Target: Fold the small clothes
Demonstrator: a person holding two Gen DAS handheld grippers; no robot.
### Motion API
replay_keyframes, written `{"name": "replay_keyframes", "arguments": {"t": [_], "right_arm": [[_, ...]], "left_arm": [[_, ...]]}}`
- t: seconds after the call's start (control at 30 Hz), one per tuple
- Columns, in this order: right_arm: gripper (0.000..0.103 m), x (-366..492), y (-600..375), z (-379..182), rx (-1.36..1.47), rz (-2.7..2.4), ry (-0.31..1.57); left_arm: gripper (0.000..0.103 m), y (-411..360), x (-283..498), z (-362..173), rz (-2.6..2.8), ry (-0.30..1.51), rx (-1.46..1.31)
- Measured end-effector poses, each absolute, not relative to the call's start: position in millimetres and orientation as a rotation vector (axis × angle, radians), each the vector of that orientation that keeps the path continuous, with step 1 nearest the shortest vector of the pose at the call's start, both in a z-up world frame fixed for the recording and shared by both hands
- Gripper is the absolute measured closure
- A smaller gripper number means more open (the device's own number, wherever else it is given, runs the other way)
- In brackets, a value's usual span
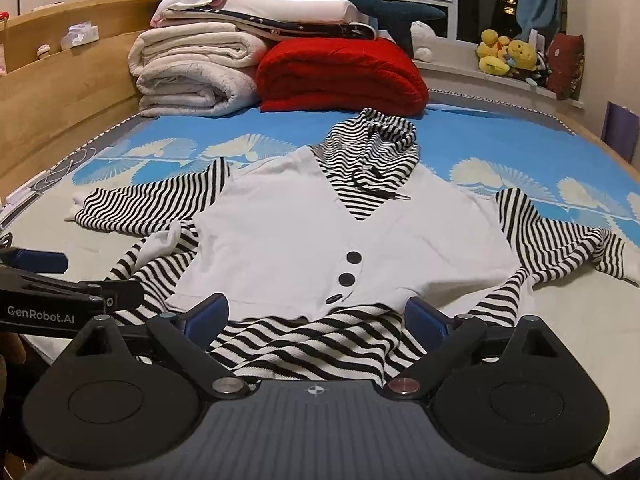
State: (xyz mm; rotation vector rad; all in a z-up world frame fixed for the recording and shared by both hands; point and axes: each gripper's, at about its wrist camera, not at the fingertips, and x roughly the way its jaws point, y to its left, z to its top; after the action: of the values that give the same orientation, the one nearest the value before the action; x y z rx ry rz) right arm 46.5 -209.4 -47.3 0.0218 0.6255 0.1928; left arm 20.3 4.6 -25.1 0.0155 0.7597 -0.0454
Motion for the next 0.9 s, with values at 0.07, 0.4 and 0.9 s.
{"name": "replay_keyframes", "arguments": {"t": [0.07,0.4,0.9], "right_arm": [[0.008,45.9,-207.9,-47.1,0.018,0.198,0.624],[0.009,48.0,-209.1,-48.9,0.028,0.194,0.631],[0.009,48.0,-211.8,-47.9,0.054,0.178,0.620]], "left_arm": [[0.001,4.2,20.2,-25.9,-0.051,0.762,0.017],[0.001,2.0,20.8,-26.3,-0.057,0.767,0.023],[0.001,2.9,22.6,-25.6,-0.062,0.768,0.027]]}}
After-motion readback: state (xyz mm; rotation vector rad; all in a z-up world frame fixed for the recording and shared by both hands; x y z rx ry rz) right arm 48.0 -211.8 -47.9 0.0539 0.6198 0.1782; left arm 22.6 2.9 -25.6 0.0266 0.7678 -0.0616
